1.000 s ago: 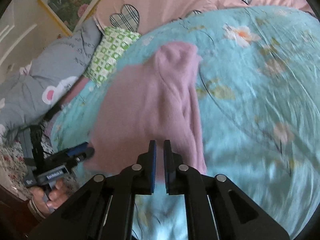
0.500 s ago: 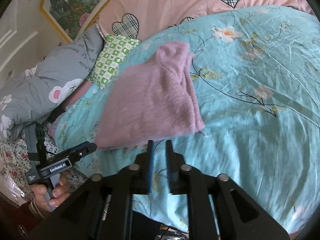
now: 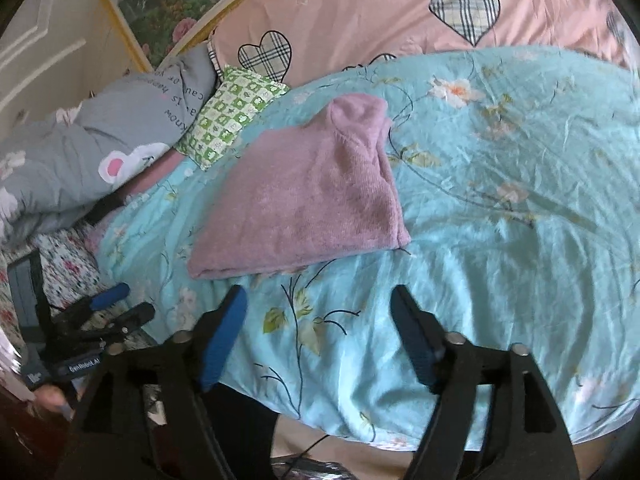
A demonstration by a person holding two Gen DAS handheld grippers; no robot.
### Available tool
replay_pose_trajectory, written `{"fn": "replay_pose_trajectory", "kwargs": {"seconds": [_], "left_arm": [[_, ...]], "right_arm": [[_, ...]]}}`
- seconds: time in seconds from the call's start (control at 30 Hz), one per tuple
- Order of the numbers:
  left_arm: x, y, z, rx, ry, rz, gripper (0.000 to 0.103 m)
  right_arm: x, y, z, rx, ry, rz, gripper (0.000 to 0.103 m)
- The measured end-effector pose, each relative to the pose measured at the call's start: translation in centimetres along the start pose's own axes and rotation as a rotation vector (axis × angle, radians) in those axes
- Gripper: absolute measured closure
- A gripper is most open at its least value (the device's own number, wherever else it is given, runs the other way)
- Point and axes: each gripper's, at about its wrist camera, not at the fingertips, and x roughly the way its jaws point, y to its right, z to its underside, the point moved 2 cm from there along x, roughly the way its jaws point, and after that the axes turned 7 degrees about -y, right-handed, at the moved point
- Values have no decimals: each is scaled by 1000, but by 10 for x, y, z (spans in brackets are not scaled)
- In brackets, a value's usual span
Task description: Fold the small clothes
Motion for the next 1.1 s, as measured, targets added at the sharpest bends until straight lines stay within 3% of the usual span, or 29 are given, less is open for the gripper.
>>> {"fn": "replay_pose_trajectory", "kwargs": {"seconds": [0.13,0.47,0.63,1.1], "left_arm": [[7,-4,-10,-20,-5,7,16],[27,-2,-45,7,-23,-38,13],[45,-7,-54,-12,-66,-51,12],[58,-5,-77,-2,-87,-84,10]], "right_arm": [[0,-14,1,-77,-14,73,17],[21,-37,-9,-200,-84,113,10],[33,-33,-15,-189,-123,129,10],[57,-30,-41,-160,-171,110,10]]}}
